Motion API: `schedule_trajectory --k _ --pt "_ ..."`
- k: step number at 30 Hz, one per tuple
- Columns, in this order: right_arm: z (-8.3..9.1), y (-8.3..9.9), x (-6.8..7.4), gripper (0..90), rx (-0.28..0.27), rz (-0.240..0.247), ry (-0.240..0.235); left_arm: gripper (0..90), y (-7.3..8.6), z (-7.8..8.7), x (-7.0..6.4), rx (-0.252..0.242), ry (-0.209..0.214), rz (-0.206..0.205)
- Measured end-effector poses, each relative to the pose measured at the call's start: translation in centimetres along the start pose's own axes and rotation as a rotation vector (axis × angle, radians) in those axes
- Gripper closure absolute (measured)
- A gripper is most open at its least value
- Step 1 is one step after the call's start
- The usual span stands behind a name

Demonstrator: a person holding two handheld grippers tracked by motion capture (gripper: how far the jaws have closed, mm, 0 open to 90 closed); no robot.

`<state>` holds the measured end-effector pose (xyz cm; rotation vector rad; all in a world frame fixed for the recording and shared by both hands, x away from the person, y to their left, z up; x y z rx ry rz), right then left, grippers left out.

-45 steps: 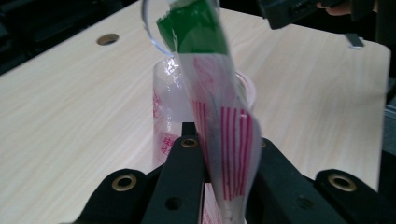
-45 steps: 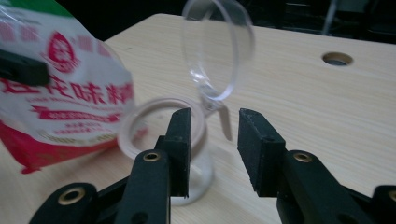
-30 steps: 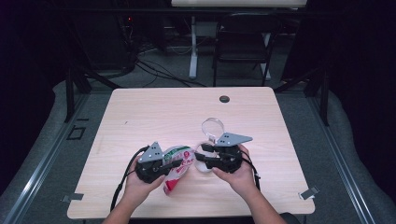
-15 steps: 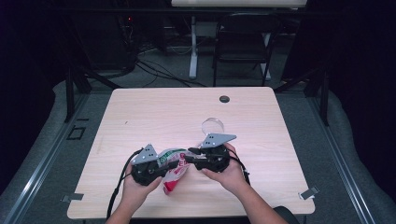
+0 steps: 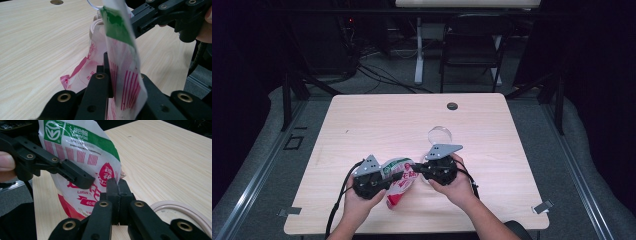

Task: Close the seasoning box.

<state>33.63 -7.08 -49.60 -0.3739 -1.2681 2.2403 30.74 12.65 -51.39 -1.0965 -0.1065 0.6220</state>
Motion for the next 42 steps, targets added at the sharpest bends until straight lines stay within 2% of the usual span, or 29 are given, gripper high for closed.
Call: schedule_trajectory --k 3,6,8,11,14,17,20,22,26,28,31,35,42 --pt "0.1 0.0 0.0 90.0 0.002 -0.003 0.004 83.7 0.2 0.0 0.1 0.000 -0.012 0.018" --pt "0.2 0.0 0.0 90.0 -0.002 0.000 0.013 73.6 0.7 0.1 -0.1 -0.014 -0.011 0.038" --pt "0.2 0.1 0.0 90.0 -0.004 -0.002 0.014 68.8 1.3 0.2 -0.1 -0.010 -0.019 0.049" --pt "0.3 0.2 0.0 90.0 -0.011 -0.004 0.016 59.9 2.0 0.2 -0.2 -0.029 -0.033 0.062" --pt "0.4 0.2 0.1 90.0 -0.012 -0.007 0.018 49.6 2.7 0.1 -0.4 -0.027 -0.059 0.058" --pt "0.5 0.2 0.1 90.0 -0.016 -0.010 0.016 46.7 3.4 -0.2 -0.4 -0.037 -0.064 0.086" --pt "0.4 0.3 0.0 90.0 -0.020 -0.012 0.014 44.7 3.8 -0.8 -0.1 -0.022 -0.069 0.115" --pt "0.5 0.3 0.0 90.0 -0.020 -0.011 0.012 41.3 4.0 -1.1 -0.1 -0.004 -0.073 0.118" --pt "0.5 0.4 0.0 90.0 -0.017 -0.011 0.010 33.8 4.5 -1.8 -0.2 0.011 -0.124 0.117" --pt "0.6 0.4 0.0 90.0 -0.016 -0.008 0.012 32.2 4.9 -2.2 -0.2 0.008 -0.145 0.131" --pt "0.6 0.4 0.0 90.0 -0.018 -0.008 0.014 31.7 5.2 -2.4 -0.2 0.007 -0.167 0.119" --pt "0.6 0.4 0.0 90.0 -0.018 -0.007 0.011 31.6 5.6 -2.8 -0.2 0.003 -0.184 0.123" --pt "0.6 0.5 0.0 90.0 -0.021 -0.009 0.010 31.4 6.2 -3.1 0.3 -0.004 -0.202 0.157"
Point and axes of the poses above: each handheld gripper's, and its own axes: z roughly backward along the jaws, y roughly out of its underside, x roughly to its left, the point moved 3 cm from there along -z, roughly forward along the jaws, and after that the axes turned 6 degrees about y, right-handed, at the moved point
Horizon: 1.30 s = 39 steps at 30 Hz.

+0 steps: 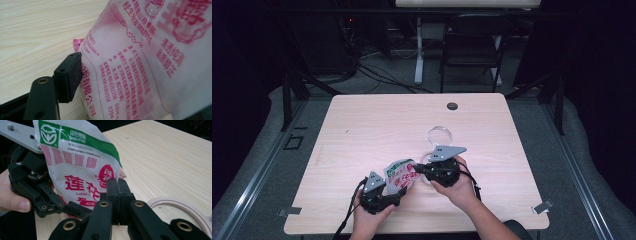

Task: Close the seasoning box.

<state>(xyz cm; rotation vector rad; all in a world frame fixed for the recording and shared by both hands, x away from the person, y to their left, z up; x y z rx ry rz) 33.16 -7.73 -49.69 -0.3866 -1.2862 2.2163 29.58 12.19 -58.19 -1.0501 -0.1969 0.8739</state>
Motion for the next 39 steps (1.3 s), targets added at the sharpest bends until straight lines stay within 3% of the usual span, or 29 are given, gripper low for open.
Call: schedule_trajectory --k 4,13,21,27,39 --pt "0.0 0.0 0.0 90.0 -0.002 0.000 -0.003 29.6 0.3 -0.2 0.3 -0.011 0.007 0.032" --pt "0.1 0.0 0.1 90.0 -0.002 0.006 0.001 26.8 0.4 -0.7 0.4 -0.018 0.001 0.049" --pt "0.1 0.1 0.1 90.0 -0.004 0.006 0.003 23.5 0.8 -1.5 0.6 0.022 -0.011 0.061" --pt "0.1 0.1 0.1 90.0 -0.004 0.005 0.005 23.1 1.1 -2.1 0.5 0.060 -0.035 0.033" --pt "0.1 0.2 0.1 90.0 -0.004 0.007 0.009 24.5 1.2 -2.5 0.6 0.104 -0.031 0.026"
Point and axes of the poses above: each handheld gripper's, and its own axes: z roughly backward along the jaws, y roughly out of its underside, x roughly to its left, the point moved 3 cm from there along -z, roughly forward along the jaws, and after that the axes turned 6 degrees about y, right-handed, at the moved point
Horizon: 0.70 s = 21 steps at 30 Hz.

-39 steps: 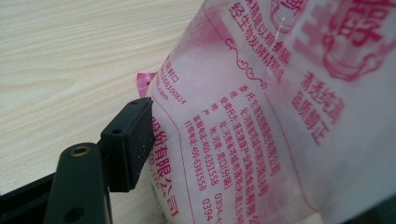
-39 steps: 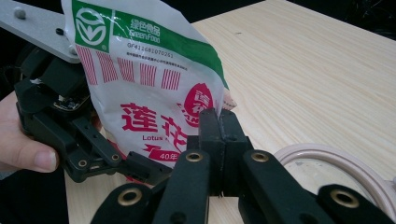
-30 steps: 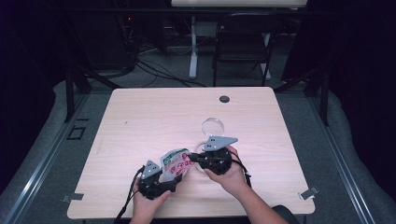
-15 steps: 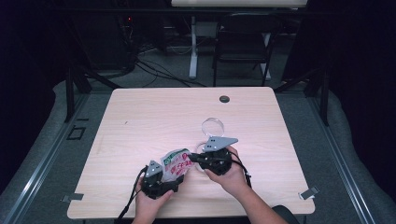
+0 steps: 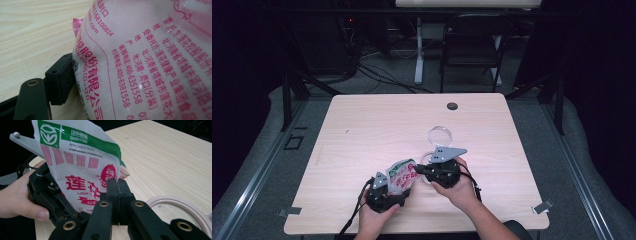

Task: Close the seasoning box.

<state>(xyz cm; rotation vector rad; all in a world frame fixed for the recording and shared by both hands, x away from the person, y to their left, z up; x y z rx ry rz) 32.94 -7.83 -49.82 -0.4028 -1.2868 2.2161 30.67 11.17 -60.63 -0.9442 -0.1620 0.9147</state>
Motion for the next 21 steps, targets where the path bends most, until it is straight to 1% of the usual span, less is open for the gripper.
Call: schedule_trajectory --k 6,8,17,21 --pt "0.00 0.05 -0.09 90.0 -0.002 -0.003 -0.003 26.9 0.06 -0.13 0.05 0.035 -0.005 -0.009" --pt "0.01 0.08 -0.09 90.0 0.001 -0.001 -0.003 27.9 0.07 -0.14 0.00 0.041 -0.012 -0.019" --pt "0.05 0.15 -0.12 90.0 0.005 -0.003 0.000 32.2 -0.01 -0.23 0.04 0.051 -0.040 -0.053" --pt "0.07 0.19 -0.15 90.0 0.006 -0.004 0.002 34.7 -0.03 -0.26 0.02 0.050 -0.052 -0.059"
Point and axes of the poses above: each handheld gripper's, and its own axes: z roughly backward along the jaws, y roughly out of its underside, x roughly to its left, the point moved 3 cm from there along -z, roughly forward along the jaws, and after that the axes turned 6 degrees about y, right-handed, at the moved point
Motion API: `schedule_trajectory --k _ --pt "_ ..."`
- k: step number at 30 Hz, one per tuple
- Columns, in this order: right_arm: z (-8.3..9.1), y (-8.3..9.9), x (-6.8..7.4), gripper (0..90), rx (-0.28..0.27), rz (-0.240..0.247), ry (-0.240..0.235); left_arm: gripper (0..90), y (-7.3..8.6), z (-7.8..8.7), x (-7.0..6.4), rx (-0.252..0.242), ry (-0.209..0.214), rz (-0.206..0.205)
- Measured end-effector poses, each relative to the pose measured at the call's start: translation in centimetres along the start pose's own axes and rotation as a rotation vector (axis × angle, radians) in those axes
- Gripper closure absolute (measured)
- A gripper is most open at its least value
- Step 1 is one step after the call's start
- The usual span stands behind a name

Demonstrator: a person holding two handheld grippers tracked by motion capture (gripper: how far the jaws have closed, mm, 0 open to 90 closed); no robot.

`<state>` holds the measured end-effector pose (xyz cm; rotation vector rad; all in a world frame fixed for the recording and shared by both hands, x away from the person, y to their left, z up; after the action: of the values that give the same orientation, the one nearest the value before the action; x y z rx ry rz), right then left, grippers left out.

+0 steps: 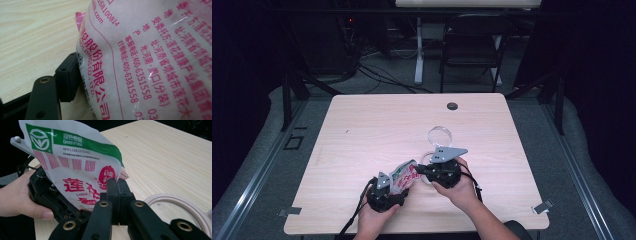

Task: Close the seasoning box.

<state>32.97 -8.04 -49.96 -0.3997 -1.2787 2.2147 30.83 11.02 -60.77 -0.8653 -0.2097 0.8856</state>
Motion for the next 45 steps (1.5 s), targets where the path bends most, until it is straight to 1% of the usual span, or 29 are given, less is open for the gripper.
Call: schedule_trajectory --k 2,4,11,18,23,28,31,33,37,41,43,45 --pt "0.0 0.0 0.0 90.0 -0.002 -0.002 0.000 41.8 0.0 0.0 -0.1 -0.001 0.001 -0.004" --pt "0.0 0.0 0.1 90.0 0.000 -0.002 -0.002 44.1 0.0 0.0 -0.1 0.000 -0.009 -0.013" --pt "0.0 0.1 0.0 90.0 0.001 0.000 -0.002 47.1 0.0 0.0 -0.1 -0.002 -0.010 -0.015" --pt "0.0 0.0 0.1 90.0 0.000 0.002 -0.005 50.5 0.0 0.2 0.0 -0.005 0.002 -0.006" --pt "0.0 0.0 0.1 90.0 -0.007 -0.002 -0.011 53.4 0.1 0.2 0.1 -0.020 0.007 0.010" --pt "0.0 0.0 0.1 90.0 -0.009 -0.002 -0.009 55.0 0.0 0.3 0.1 -0.026 0.008 0.005" --pt "0.1 0.0 0.0 90.0 -0.009 0.001 -0.010 56.3 -0.1 0.4 0.2 -0.022 0.013 0.012" --pt "0.1 0.0 0.0 90.0 -0.009 0.000 -0.009 57.3 -0.2 0.4 0.2 -0.024 0.000 0.003" --pt "0.1 -0.1 0.0 90.0 -0.015 -0.004 -0.007 58.1 -0.4 0.7 0.4 -0.018 -0.012 0.006" --pt "0.2 -0.2 -0.1 90.0 -0.020 -0.002 -0.011 58.4 -0.6 1.0 0.5 -0.025 -0.033 -0.005" --pt "0.3 -0.2 0.0 90.0 -0.025 -0.005 -0.012 58.4 -0.7 1.1 0.6 -0.019 -0.045 -0.017" --pt "0.2 -0.2 -0.1 90.0 -0.022 -0.004 -0.012 58.5 -0.8 1.2 0.7 -0.017 -0.053 -0.020"
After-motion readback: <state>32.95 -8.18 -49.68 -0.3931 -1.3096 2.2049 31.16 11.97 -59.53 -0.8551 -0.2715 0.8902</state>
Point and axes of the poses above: each handheld gripper's, and its own axes: z roughly backward along the jaws, y roughly out of its underside, x roughly to its left, the point moved 3 cm from there along -z, roughly forward along the jaws, and after that the axes turned 6 degrees about y, right-handed, at the moved point
